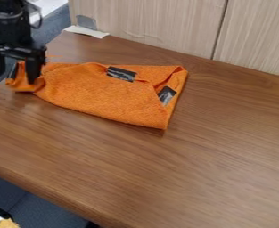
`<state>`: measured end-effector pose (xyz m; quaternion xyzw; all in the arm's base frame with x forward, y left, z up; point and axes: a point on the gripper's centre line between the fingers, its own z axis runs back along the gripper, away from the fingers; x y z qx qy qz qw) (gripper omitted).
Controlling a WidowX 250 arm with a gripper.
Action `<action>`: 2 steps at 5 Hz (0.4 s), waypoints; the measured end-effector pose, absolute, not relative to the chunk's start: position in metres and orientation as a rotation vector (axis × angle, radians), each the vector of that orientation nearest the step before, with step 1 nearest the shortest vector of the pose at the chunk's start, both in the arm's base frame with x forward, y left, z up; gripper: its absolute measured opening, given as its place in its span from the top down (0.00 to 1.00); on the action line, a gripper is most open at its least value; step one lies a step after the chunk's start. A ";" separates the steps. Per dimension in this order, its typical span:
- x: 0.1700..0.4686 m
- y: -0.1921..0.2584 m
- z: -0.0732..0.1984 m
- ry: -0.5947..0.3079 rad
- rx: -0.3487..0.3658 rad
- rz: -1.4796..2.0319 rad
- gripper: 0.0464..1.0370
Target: Unfold cloth from right to left
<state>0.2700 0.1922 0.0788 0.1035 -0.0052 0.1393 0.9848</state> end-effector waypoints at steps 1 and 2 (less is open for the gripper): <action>0.277 0.182 0.102 -0.058 0.204 0.261 0.04; 0.284 0.173 0.124 -0.113 0.208 0.230 0.04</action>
